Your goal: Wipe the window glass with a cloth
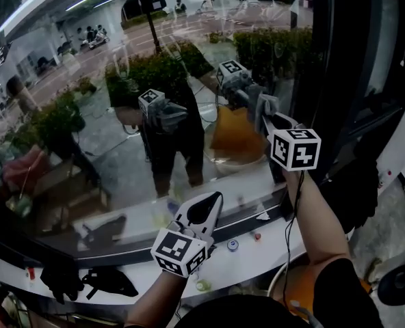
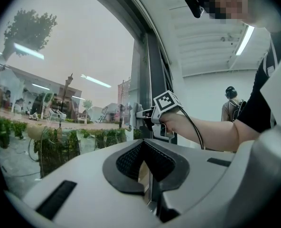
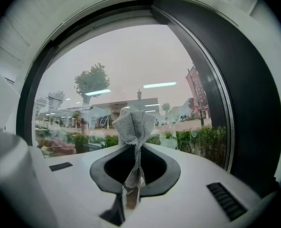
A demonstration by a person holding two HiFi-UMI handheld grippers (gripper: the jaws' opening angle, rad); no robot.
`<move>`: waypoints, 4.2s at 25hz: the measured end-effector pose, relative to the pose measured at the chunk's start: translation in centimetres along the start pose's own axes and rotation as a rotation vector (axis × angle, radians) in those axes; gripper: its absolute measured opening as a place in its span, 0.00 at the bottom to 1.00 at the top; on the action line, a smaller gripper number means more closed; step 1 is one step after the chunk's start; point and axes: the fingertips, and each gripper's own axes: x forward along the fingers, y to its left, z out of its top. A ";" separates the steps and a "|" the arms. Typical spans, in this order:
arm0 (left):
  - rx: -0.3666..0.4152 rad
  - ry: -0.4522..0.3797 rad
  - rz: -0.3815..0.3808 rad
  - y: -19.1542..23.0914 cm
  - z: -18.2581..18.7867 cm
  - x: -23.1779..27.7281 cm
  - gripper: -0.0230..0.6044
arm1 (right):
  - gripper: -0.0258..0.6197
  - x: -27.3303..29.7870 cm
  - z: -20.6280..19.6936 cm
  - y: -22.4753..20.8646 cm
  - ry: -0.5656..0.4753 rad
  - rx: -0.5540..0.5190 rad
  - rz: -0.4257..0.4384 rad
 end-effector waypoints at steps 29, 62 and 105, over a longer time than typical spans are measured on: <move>0.069 -0.104 0.044 4.6 6.1 -5.9 0.05 | 0.11 -1.3 11.5 3.9 -0.124 -0.050 -0.111; 0.068 -0.116 0.222 17.7 5.8 -32.4 0.05 | 0.11 2.9 11.7 45.8 -0.154 -0.159 0.202; 0.051 -0.075 0.625 28.6 2.0 -54.3 0.05 | 0.11 7.4 4.5 79.2 -0.110 -0.124 0.656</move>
